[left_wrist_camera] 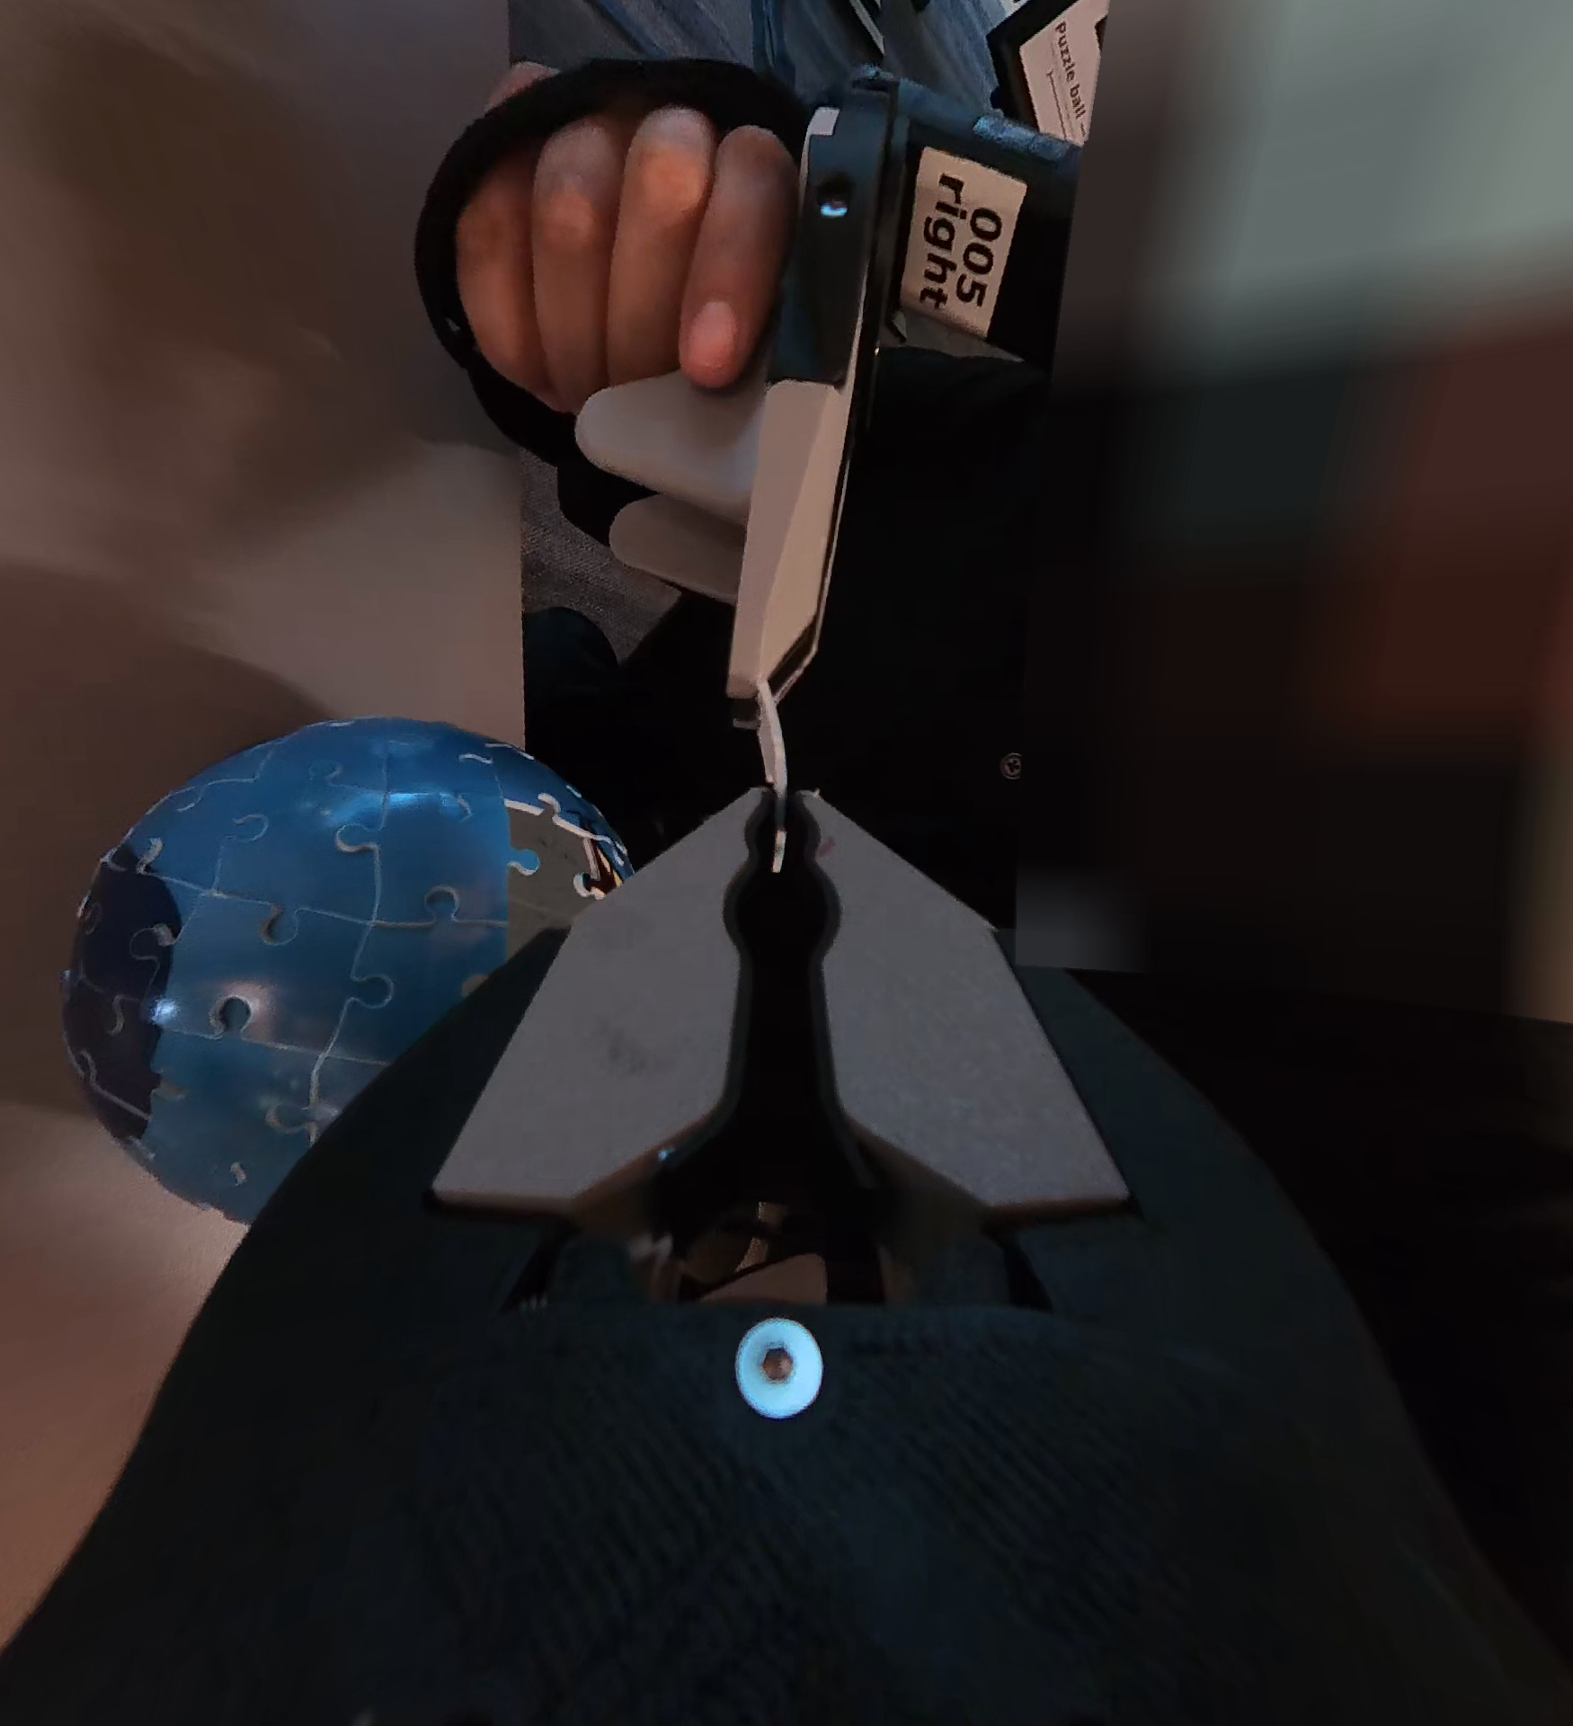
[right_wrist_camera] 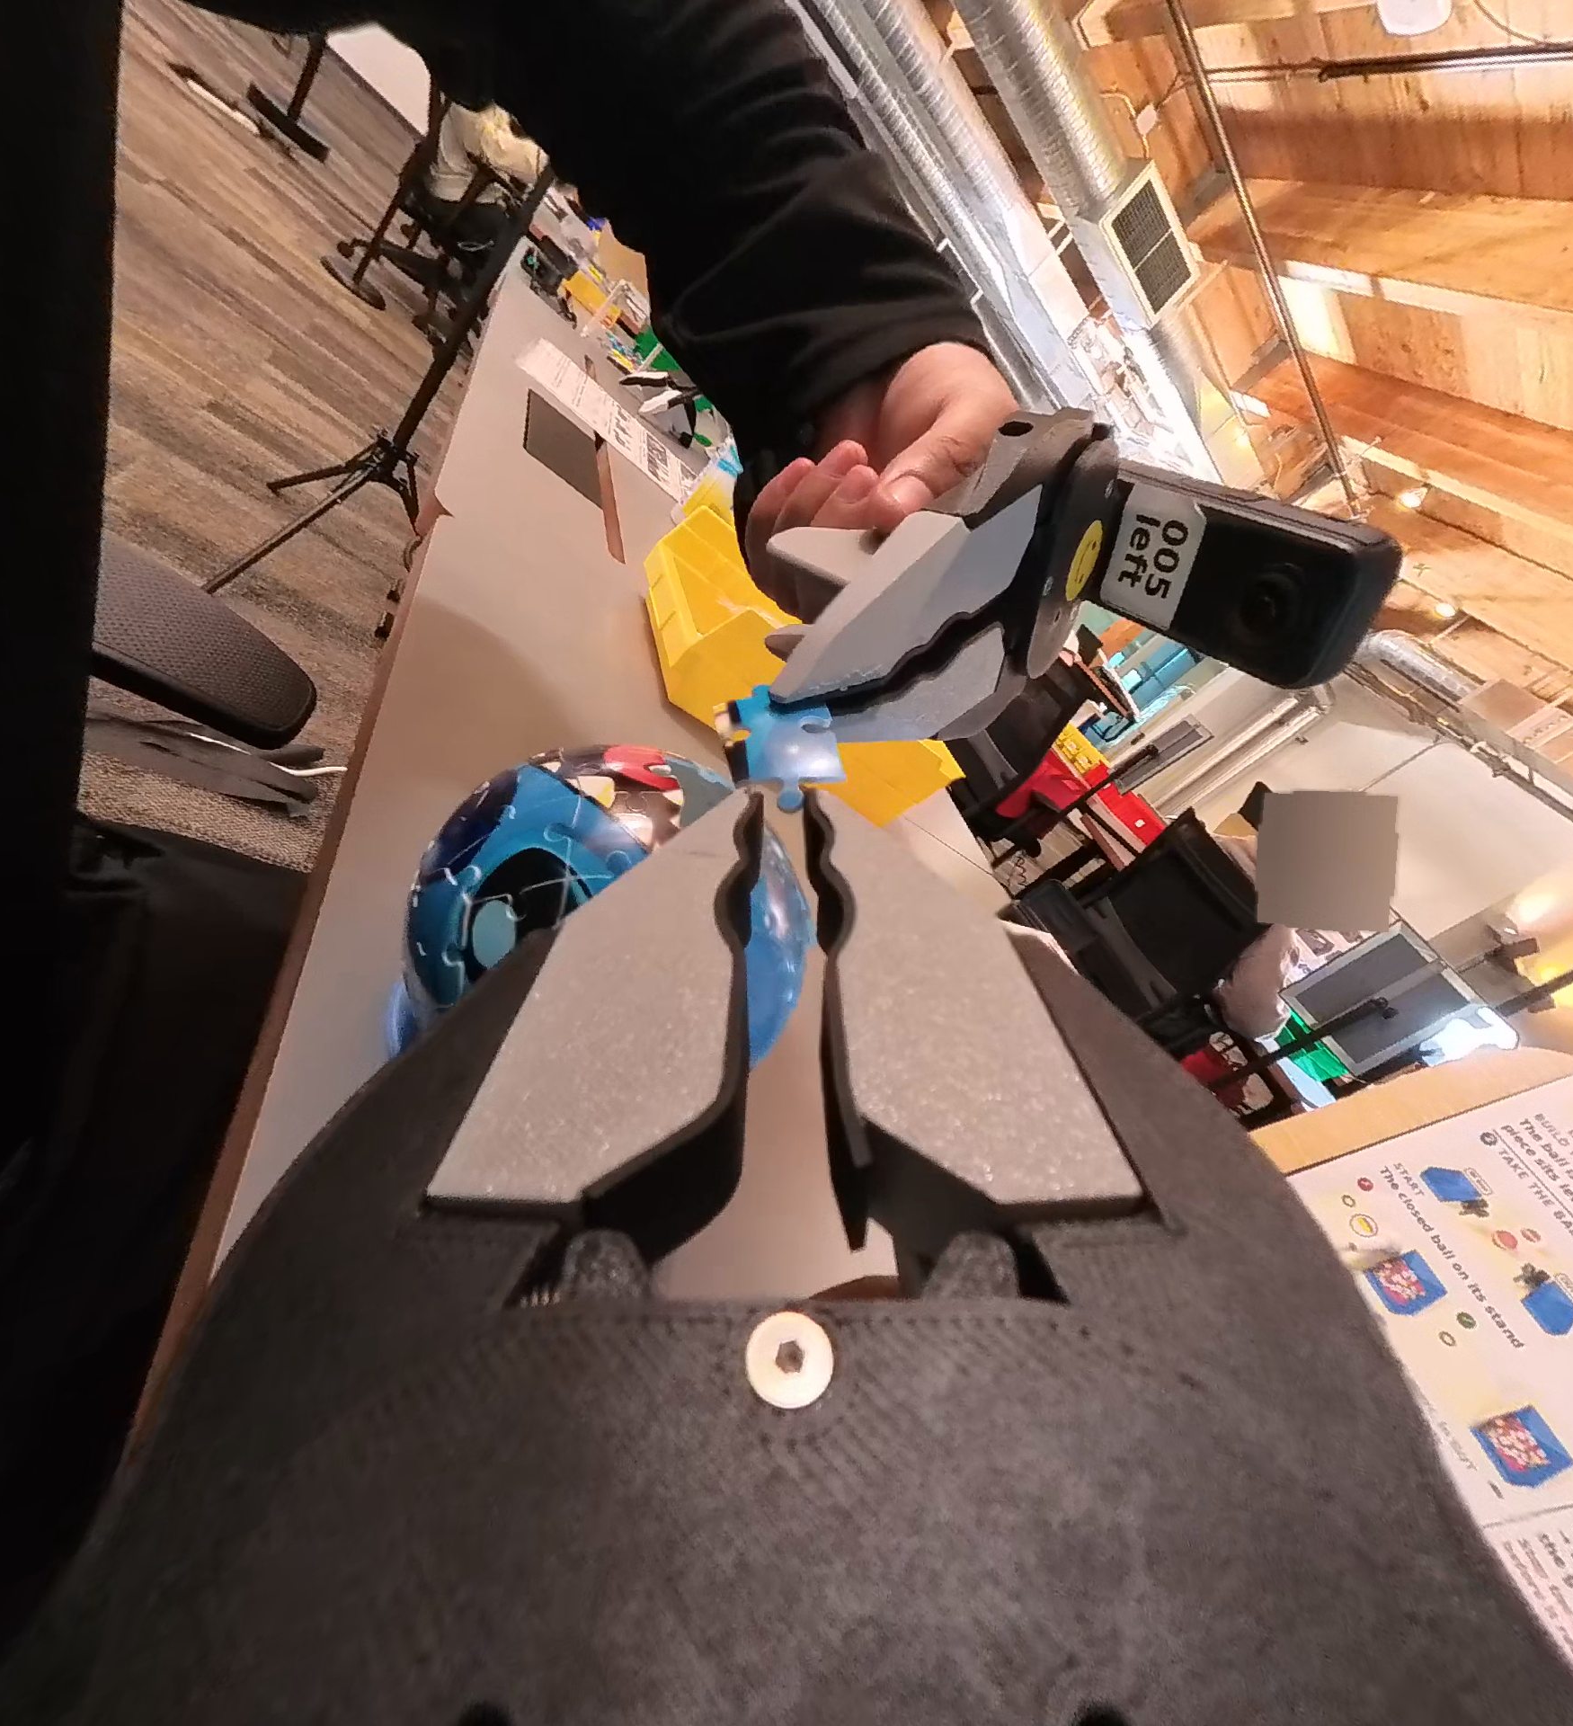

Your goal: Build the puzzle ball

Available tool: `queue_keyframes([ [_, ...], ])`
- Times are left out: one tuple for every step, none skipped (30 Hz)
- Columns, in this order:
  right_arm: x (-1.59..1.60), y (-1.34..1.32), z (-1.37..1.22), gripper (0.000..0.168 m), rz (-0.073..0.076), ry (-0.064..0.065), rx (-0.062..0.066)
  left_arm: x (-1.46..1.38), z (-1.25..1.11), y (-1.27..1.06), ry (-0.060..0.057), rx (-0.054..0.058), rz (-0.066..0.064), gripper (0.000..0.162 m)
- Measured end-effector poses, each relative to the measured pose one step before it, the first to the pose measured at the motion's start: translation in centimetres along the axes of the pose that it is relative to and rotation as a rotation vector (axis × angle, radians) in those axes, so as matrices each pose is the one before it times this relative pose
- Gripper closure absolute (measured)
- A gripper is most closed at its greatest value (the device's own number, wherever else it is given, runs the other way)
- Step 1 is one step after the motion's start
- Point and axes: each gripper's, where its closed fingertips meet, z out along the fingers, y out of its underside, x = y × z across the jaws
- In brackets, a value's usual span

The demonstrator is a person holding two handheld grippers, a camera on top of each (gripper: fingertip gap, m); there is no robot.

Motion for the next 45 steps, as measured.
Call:
queue_keyframes([
  [-0.086, -0.045, 0.002, 0.164, -0.0025, -0.0033, 0.0014, -0.017, 0.045, 0.096, -0.0028, -0.0055, 0.0004, 0.162],
  [-0.054, 0.023, 0.006, 0.165, -0.0051, -0.0003, -0.0024, -0.021, 0.021, 0.007, -0.0020, -0.0005, -0.0008, 0.162],
  [-0.052, -0.012, -0.016, 0.165, -0.0056, 0.0007, 0.0001, -0.001, 0.004, 0.003, 0.0000, -0.0008, -0.0016, 0.162],
  [-0.039, -0.073, -0.032, 0.165, -0.0030, -0.0006, 0.0037, -0.013, 0.002, 0.007, -0.0012, -0.0009, -0.0003, 0.162],
  [-0.011, -0.037, -0.018, 0.165, 0.0005, -0.0004, 0.0016, 0.014, -0.001, -0.017, 0.0004, 0.0000, -0.0008, 0.162],
  [0.020, 0.009, -0.006, 0.165, 0.0019, -0.0007, -0.0007, 0.016, 0.009, -0.013, 0.0004, -0.0002, 0.0001, 0.162],
  [-0.011, -0.001, -0.011, 0.165, 0.0024, -0.0021, 0.0015, -0.002, 0.008, 0.000, -0.0001, -0.0017, -0.0001, 0.162],
  [-0.005, -0.048, -0.028, 0.165, 0.0022, -0.0012, 0.0033, 0.042, 0.028, -0.016, 0.0017, -0.0004, 0.0002, 0.162],
  [0.041, -0.040, -0.036, 0.166, 0.0018, 0.0015, 0.0021, 0.026, 0.023, -0.025, 0.0015, 0.0010, -0.0002, 0.162],
  [0.021, -0.017, -0.038, 0.166, 0.0028, -0.0005, 0.0005, 0.054, 0.025, -0.030, 0.0026, 0.0015, 0.0000, 0.162],
  [0.030, -0.046, -0.041, 0.166, 0.0044, 0.0010, 0.0015, 0.077, 0.012, -0.057, 0.0035, 0.0028, 0.0014, 0.162],
  [0.039, -0.039, -0.039, 0.166, 0.0042, 0.0041, 0.0016, 0.081, 0.003, -0.087, 0.0027, 0.0052, 0.0010, 0.162],
  [0.094, -0.023, -0.052, 0.166, 0.0076, 0.0076, 0.0014, 0.070, -0.027, -0.139, 0.0017, 0.0087, 0.0030, 0.162],
  [0.134, -0.029, -0.079, 0.166, 0.0143, 0.0097, 0.0034, 0.074, -0.030, -0.186, -0.0003, 0.0117, 0.0054, 0.162],
  [0.151, -0.026, -0.088, 0.166, 0.0205, 0.0092, 0.0052, 0.070, -0.033, -0.184, -0.0022, 0.0118, 0.0083, 0.162],
  [0.131, 0.013, -0.088, 0.166, 0.0243, 0.0067, 0.0054, 0.098, -0.016, -0.147, -0.0016, 0.0094, 0.0108, 0.162],
  [0.126, 0.040, -0.086, 0.167, 0.0272, 0.0049, 0.0042, 0.078, -0.018, -0.008, -0.0032, -0.0001, 0.0129, 0.161],
  [0.180, 0.080, -0.090, 0.167, 0.0316, 0.0057, 0.0037, -0.001, -0.007, 0.155, -0.0087, -0.0099, 0.0118, 0.156],
  [0.175, 0.076, -0.127, 0.166, 0.0364, 0.0033, 0.0057, -0.030, -0.035, 0.138, -0.0119, -0.0083, 0.0151, 0.148],
  [0.162, 0.104, -0.151, 0.167, 0.0402, -0.0008, 0.0070, -0.016, -0.103, -0.037, -0.0145, 0.0060, 0.0194, 0.146],
  [0.186, 0.170, -0.131, 0.166, 0.0444, -0.0002, 0.0051, 0.066, -0.175, -0.249, -0.0122, 0.0215, 0.0237, 0.143],
  [0.195, 0.168, -0.124, 0.166, 0.0487, -0.0029, 0.0067, 0.115, -0.206, -0.373, -0.0072, 0.0295, 0.0227, 0.141],
  [0.106, 0.137, -0.108, 0.166, 0.0531, -0.0100, 0.0105, -0.239, -0.197, -0.152, -0.0310, 0.0105, 0.0293, 0.138],
  [0.157, 0.138, -0.099, 0.166, 0.0575, -0.0107, 0.0095, -0.896, -0.196, 0.289, -0.0838, -0.0219, 0.0578, 0.136],
  [0.200, 0.171, -0.069, 0.166, 0.0590, -0.0093, 0.0072, -0.906, -0.149, 0.604, -0.0992, -0.0381, 0.0792, 0.133],
  [0.159, 0.136, -0.053, 0.166, 0.0566, -0.0112, 0.0080, -0.304, -0.095, 0.507, -0.0744, -0.0209, 0.0866, 0.121],
  [0.096, 0.112, -0.041, 0.166, 0.0508, -0.0133, 0.0093, -0.228, -0.113, 0.371, -0.0755, -0.0100, 0.0881, 0.127],
  [0.060, 0.194, 0.011, 0.166, 0.0416, -0.0112, 0.0040, -0.320, -0.034, 0.355, -0.0848, -0.0098, 0.0792, 0.126],
  [0.003, 0.318, 0.074, 0.166, 0.0294, -0.0111, -0.0037, -0.036, -0.014, 0.192, -0.0647, 0.0033, 0.0641, 0.124],
  [-0.044, 0.365, 0.132, 0.166, 0.0181, -0.0098, -0.0061, -0.089, -0.018, 0.131, -0.0609, 0.0067, 0.0514, 0.128],
  [0.002, 0.423, 0.209, 0.166, 0.0123, -0.0045, -0.0111, -0.053, -0.032, 0.236, -0.0514, 0.0019, 0.0380, 0.130],
  [0.015, 0.485, 0.262, 0.166, 0.0101, -0.0036, -0.0155, 0.029, -0.069, 0.348, -0.0353, -0.0027, 0.0240, 0.131],
  [-0.029, 0.406, 0.291, 0.166, 0.0103, -0.0058, -0.0126, 0.056, -0.124, 0.475, -0.0219, -0.0078, 0.0113, 0.131],
  [-0.088, 0.302, 0.290, 0.166, 0.0108, -0.0091, -0.0079, -0.132, -0.162, 0.582, -0.0224, -0.0127, 0.0014, 0.132],
  [-0.034, 0.206, 0.249, 0.166, 0.0075, -0.0044, -0.0051, -0.189, -0.194, 0.571, -0.0193, -0.0114, -0.0002, 0.132],
  [0.029, 0.188, 0.232, 0.166, 0.0046, 0.0007, -0.0055, -0.221, -0.190, 0.469, -0.0178, -0.0044, -0.0002, 0.133],
  [0.021, 0.158, 0.200, 0.166, 0.0011, 0.0024, -0.0044, -0.237, -0.172, 0.321, -0.0177, 0.0012, -0.0019, 0.134],
  [0.005, 0.124, 0.175, 0.166, -0.0032, 0.0060, -0.0030, -0.145, -0.127, 0.177, -0.0101, 0.0047, -0.0064, 0.134],
  [-0.024, 0.106, 0.175, 0.166, -0.0080, 0.0080, -0.0049, 0.024, -0.091, 0.056, 0.0009, 0.0081, -0.0091, 0.134],
  [-0.050, 0.112, 0.170, 0.166, -0.0121, 0.0103, -0.0086, 0.072, -0.037, -0.060, 0.0037, 0.0126, -0.0116, 0.135],
  [-0.031, 0.102, 0.160, 0.167, -0.0129, 0.0122, -0.0084, 0.111, 0.031, -0.014, 0.0069, 0.0083, -0.0110, 0.137],
  [-0.061, 0.044, 0.142, 0.166, -0.0104, 0.0104, -0.0045, 0.017, 0.070, 0.121, 0.0033, -0.0007, -0.0083, 0.138],
  [-0.100, 0.016, 0.115, 0.166, -0.0074, 0.0070, -0.0004, -0.051, 0.090, 0.159, 0.0001, -0.0030, -0.0045, 0.138],
  [-0.065, 0.039, 0.087, 0.166, -0.0047, 0.0070, -0.0004, 0.026, 0.062, 0.112, 0.0062, 0.0015, -0.0039, 0.137],
  [-0.044, 0.100, 0.078, 0.167, -0.0040, 0.0061, -0.0024, -0.002, 0.026, 0.051, 0.0058, 0.0062, -0.0064, 0.137],
])
